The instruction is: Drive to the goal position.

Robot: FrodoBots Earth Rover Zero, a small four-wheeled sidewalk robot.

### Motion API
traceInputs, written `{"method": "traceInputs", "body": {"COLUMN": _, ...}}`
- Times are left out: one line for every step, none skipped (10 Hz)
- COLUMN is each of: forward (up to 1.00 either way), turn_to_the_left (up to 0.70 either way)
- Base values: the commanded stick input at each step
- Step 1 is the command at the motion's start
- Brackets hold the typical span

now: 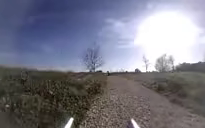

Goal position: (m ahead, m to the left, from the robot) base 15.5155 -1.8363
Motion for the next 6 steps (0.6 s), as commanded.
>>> {"method": "traceInputs", "body": {"forward": 0.4, "turn_to_the_left": -0.35}}
{"method": "traceInputs", "body": {"forward": 0.4, "turn_to_the_left": -0.4}}
{"method": "traceInputs", "body": {"forward": 0.4, "turn_to_the_left": -0.4}}
{"method": "traceInputs", "body": {"forward": 0.4, "turn_to_the_left": 0.0}}
{"method": "traceInputs", "body": {"forward": 0.39, "turn_to_the_left": 0.0}}
{"method": "traceInputs", "body": {"forward": 0.39, "turn_to_the_left": 0.0}}
